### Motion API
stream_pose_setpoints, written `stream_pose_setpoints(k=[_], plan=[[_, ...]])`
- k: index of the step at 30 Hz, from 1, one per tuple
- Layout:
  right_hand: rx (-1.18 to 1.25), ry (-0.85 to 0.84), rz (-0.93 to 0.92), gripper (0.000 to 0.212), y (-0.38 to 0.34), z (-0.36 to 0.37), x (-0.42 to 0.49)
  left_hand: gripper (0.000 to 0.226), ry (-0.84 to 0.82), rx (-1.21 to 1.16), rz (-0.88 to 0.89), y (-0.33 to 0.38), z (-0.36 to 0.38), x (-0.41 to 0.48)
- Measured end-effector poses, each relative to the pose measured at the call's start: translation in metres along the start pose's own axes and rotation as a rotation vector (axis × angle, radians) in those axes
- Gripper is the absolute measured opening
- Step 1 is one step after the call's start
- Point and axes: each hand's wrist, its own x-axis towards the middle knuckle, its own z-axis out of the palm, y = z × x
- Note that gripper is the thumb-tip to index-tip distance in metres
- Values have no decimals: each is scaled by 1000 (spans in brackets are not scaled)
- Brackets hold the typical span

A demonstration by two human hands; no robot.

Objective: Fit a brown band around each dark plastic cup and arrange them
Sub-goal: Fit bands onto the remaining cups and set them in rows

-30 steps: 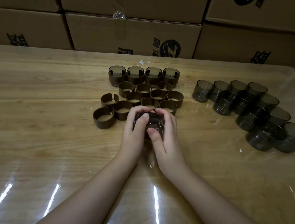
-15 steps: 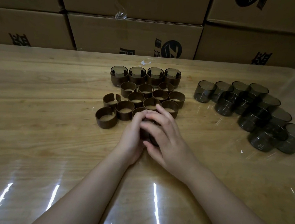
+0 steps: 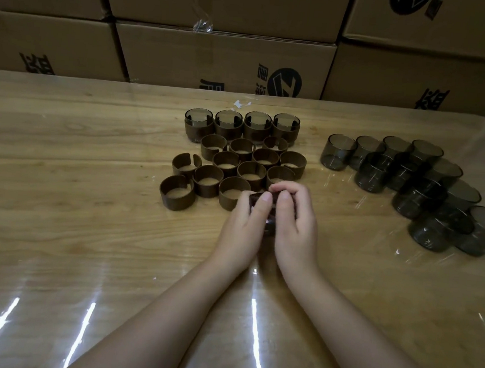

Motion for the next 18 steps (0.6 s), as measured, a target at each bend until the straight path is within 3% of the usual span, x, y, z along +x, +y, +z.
stream_pose_setpoints(k=[3,7,11,18], plan=[[219,21,221,23,-2,-4,2,57,-14,201,32,2,-1,-6],[418,-13,427,29,-5,-8,3,65,68,366,129,0,0,-9],[561,-42,529,34,-7,-8,5,64,126,332,153,1,-1,-8],[741,-37,587,30,0,-11,9,32,134,227,201,-3,-4,-7]])
